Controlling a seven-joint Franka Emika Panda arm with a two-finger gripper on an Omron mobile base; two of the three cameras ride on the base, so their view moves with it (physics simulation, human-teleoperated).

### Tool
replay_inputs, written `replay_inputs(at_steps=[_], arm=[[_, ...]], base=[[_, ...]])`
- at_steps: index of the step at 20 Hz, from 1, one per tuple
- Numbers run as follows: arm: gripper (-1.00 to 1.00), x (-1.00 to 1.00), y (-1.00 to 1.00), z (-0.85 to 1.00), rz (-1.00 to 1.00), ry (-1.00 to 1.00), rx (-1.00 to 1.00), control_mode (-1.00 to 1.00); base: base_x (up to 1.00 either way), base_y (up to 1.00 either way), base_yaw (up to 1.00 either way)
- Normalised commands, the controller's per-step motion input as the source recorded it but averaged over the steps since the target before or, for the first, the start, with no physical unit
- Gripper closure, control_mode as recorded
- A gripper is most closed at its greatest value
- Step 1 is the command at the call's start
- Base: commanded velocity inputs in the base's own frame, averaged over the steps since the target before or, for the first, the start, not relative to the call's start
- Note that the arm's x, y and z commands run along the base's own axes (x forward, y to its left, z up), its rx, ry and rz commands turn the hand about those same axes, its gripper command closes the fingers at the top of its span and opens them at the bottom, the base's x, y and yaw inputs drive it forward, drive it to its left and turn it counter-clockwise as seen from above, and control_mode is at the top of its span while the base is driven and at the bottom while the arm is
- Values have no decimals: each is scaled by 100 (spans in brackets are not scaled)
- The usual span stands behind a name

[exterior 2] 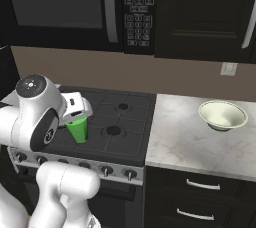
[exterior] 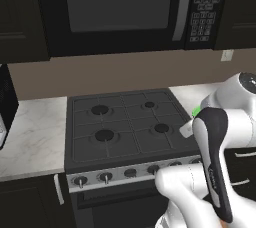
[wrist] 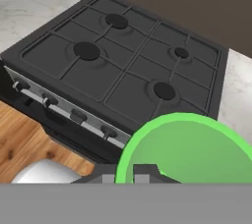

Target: Pick the cup and bowl from the counter and place them on the counter next to the sink.

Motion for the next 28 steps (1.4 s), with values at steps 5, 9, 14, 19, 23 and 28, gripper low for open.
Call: replay_inputs(at_steps=[5, 9, 14, 19, 23, 28], arm=[[100, 0, 0, 0, 0, 0, 0, -100], [100, 0, 0, 0, 0, 0, 0, -100], [100, 0, 0, 0, 0, 0, 0, -100], [100, 0, 0, 0, 0, 0, 0, -100], [100, 0, 0, 0, 0, 0, 0, 100], [100, 0, 0, 0, 0, 0, 0, 100]], base=[[0, 0, 0], [0, 0, 0], [0, 0, 0], [0, 0, 0], [0, 0, 0], [-31, 4, 0]])
